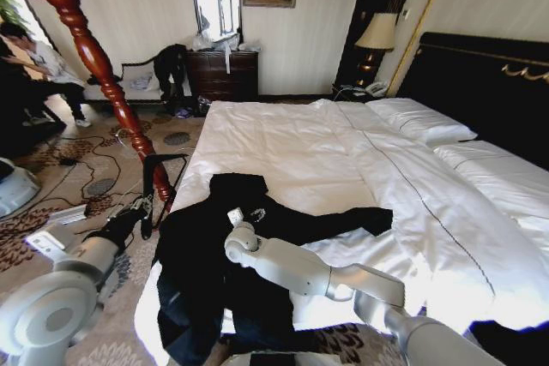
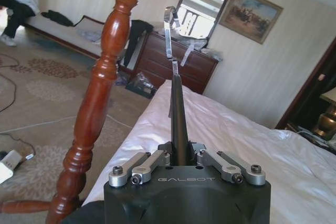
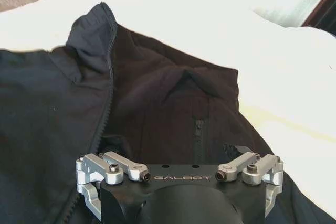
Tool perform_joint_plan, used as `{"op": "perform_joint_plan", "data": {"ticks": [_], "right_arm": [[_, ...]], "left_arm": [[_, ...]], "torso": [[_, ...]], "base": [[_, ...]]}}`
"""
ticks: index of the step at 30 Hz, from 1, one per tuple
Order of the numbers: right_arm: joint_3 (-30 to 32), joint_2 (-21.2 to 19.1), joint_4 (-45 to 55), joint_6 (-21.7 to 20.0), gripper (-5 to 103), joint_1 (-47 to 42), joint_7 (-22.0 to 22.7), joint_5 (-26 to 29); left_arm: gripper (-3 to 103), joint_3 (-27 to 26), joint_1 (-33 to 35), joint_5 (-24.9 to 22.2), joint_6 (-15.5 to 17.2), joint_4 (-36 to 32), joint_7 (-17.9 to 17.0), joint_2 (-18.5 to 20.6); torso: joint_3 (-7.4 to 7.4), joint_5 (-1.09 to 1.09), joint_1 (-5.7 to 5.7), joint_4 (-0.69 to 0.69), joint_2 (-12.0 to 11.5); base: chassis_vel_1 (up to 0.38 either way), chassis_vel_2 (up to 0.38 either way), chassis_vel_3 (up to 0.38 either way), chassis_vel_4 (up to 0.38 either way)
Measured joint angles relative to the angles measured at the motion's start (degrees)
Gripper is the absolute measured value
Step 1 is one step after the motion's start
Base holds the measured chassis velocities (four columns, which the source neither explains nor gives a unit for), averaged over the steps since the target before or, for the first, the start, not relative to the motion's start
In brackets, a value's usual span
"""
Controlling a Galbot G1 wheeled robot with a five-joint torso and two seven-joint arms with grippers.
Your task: Pick up the clothes from the bed and hang them on the clothes hanger.
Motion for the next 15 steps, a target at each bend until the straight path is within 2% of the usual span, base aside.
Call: {"op": "perform_joint_plan", "data": {"ticks": [3, 4, 6, 9, 12, 15], "right_arm": [[0.1, 0.0, -1.4, 2.0, 100, 0.1, -1.9, -1.2], [0.3, 0.0, -2.0, 2.7, 103, 0.1, -2.6, -1.5], [0.8, 0.0, -3.2, 3.7, 99, 0.2, -3.6, -2.0], [1.9, -0.4, -5.4, 4.9, 84, 0.4, -5.6, -2.7], [2.1, -1.0, -5.8, 5.2, 79, 0.5, -6.4, -2.7], [2.3, -1.5, -5.7, 5.4, 68, 0.5, -6.8, -2.7]], "left_arm": [[16, 0.1, 0.3, 0.0, -0.5, 1.2, -0.4, -0.5], [16, 0.2, 0.4, 0.0, -0.6, 1.6, -0.5, -0.7], [16, 0.3, 0.4, -0.1, -0.7, 2.1, -0.6, -0.7], [16, 0.4, 0.4, -0.5, -0.7, 2.4, -0.8, -0.7], [16, 0.4, 0.3, -0.8, -0.7, 2.5, -1.1, -0.5], [16, 0.4, 0.1, -1.0, -0.6, 2.6, -1.3, -0.4]], "torso": [[0.0, 0.0, 0.0, 0.0, 0.0], [0.0, -0.01, 0.0, 0.0, 0.0], [0.0, 0.0, 0.0, 0.0, 0.0], [0.0, 0.0, 0.0, 0.0, 0.0], [0.0, 0.0, 0.0, -0.01, 0.0], [0.0, 0.0, 0.0, 0.0, 0.0]], "base": [[0.0, 0.0, 0.0, 0.0], [0.0, 0.0, 0.0, 0.0], [0.0, 0.0, 0.0, 0.0], [0.0, 0.0, 0.0, 0.0], [0.0, 0.0, 0.0, 0.0], [0.0, 0.0, 0.0, 0.0]]}}
